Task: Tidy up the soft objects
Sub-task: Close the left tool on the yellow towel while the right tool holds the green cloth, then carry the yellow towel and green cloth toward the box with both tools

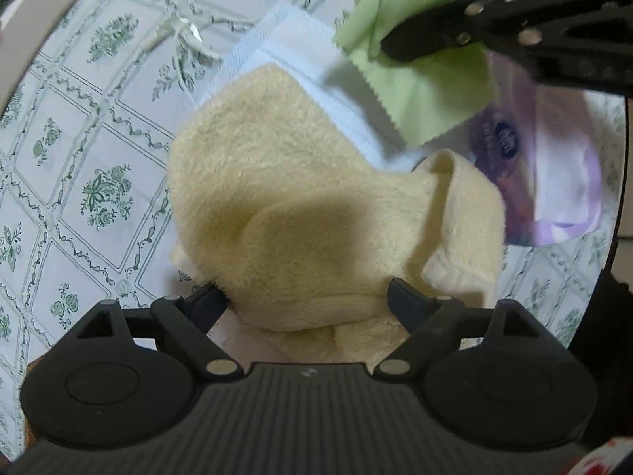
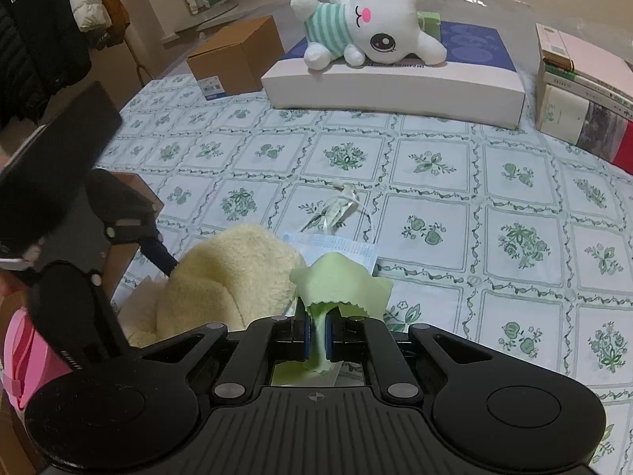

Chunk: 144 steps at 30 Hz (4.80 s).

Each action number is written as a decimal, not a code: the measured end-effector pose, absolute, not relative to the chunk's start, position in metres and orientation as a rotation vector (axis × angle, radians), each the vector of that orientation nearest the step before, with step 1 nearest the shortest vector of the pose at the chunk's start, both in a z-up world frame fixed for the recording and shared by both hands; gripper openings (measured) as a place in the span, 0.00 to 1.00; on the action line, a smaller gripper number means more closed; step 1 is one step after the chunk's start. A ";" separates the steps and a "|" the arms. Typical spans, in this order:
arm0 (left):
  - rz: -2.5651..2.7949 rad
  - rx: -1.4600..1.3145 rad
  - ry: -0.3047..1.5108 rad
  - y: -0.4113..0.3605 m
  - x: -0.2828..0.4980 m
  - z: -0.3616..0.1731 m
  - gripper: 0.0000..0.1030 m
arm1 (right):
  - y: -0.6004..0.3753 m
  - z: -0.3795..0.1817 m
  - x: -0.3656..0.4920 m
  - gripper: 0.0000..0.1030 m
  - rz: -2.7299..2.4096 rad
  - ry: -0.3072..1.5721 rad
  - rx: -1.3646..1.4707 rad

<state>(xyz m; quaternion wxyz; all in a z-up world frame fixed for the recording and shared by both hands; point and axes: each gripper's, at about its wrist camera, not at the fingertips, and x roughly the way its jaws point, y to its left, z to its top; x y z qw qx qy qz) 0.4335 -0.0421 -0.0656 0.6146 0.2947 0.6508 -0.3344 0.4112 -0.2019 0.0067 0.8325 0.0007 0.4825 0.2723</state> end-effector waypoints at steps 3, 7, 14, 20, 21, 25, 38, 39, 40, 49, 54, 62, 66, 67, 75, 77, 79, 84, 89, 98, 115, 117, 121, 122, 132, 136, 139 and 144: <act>-0.763 0.707 1.514 -0.045 0.433 -0.075 0.73 | -0.205 0.004 0.410 0.07 0.573 1.022 0.004; -0.742 0.723 1.503 -0.045 0.436 -0.081 0.52 | -0.212 0.004 0.408 0.07 0.559 1.015 0.006; -0.711 0.710 1.427 -0.040 0.431 -0.065 0.14 | -0.225 0.014 0.399 0.07 0.542 0.995 0.033; -0.679 0.612 1.294 -0.030 0.422 -0.012 0.13 | -0.233 0.037 0.386 0.07 0.528 0.957 0.040; -0.673 0.600 1.273 -0.028 0.422 -0.002 0.13 | -0.235 0.042 0.383 0.07 0.525 0.948 0.043; -0.641 0.568 1.193 -0.029 0.417 0.039 0.13 | -0.236 0.062 0.371 0.07 0.519 0.914 0.044; -0.598 0.467 1.035 -0.030 0.369 0.142 0.13 | -0.238 0.125 0.321 0.07 0.529 0.821 0.065; -0.609 0.448 1.034 -0.030 0.366 0.147 0.13 | -0.239 0.128 0.317 0.07 0.531 0.816 0.066; -0.626 0.424 1.035 -0.030 0.362 0.152 0.13 | -0.239 0.131 0.314 0.07 0.532 0.813 0.067; -0.703 0.401 1.120 -0.054 0.350 0.121 0.13 | -0.250 0.129 0.301 0.07 0.514 0.819 0.071; -0.698 0.438 1.181 -0.070 0.359 0.071 0.18 | -0.253 0.108 0.308 0.07 0.510 0.856 0.082; -0.675 0.481 1.192 -0.079 0.378 0.036 0.49 | -0.262 0.082 0.323 0.07 0.498 0.896 0.090; -0.668 0.527 1.226 -0.088 0.387 0.017 0.64 | -0.267 0.075 0.329 0.07 0.498 0.902 0.096; -0.667 0.539 1.234 -0.090 0.390 0.013 0.64 | -0.268 0.073 0.330 0.07 0.497 0.903 0.097; -0.649 0.678 1.318 -0.115 0.413 -0.030 0.65 | -0.278 0.058 0.342 0.07 0.485 0.914 0.110; -0.638 0.703 1.334 -0.119 0.417 -0.041 0.65 | -0.281 0.053 0.344 0.07 0.480 0.922 0.113; -0.631 0.739 1.349 -0.122 0.419 -0.052 0.64 | -0.283 0.047 0.346 0.07 0.478 0.931 0.113; -0.653 0.751 1.371 -0.129 0.418 -0.057 0.29 | -0.288 0.040 0.349 0.07 0.470 0.944 0.120; -0.638 0.731 1.315 -0.123 0.409 -0.035 0.03 | -0.288 0.049 0.343 0.07 0.471 0.929 0.124; -0.600 0.568 1.108 -0.098 0.379 0.067 0.03 | -0.283 0.088 0.313 0.07 0.484 0.865 0.121; -0.479 0.431 0.809 -0.061 0.316 0.232 0.03 | -0.257 0.182 0.252 0.07 0.510 0.709 0.081; -0.466 0.425 0.797 -0.055 0.309 0.241 0.03 | -0.253 0.189 0.249 0.07 0.515 0.700 0.077; -0.445 0.416 0.776 -0.039 0.295 0.255 0.03 | -0.243 0.201 0.241 0.07 0.536 0.687 0.070; -0.440 0.414 0.772 -0.035 0.291 0.259 0.03 | -0.240 0.204 0.239 0.07 0.542 0.684 0.067; -0.346 0.387 0.751 0.036 0.253 0.284 0.03 | -0.180 0.225 0.224 0.07 0.650 0.646 0.038; -0.299 0.359 0.757 0.075 0.240 0.286 0.03 | -0.142 0.229 0.221 0.07 0.716 0.635 0.029; -0.265 0.344 0.766 0.103 0.231 0.284 0.03 | -0.111 0.228 0.219 0.07 0.768 0.634 0.019; -0.211 0.318 0.789 0.146 0.215 0.277 0.03 | -0.063 0.223 0.213 0.07 0.847 0.641 0.005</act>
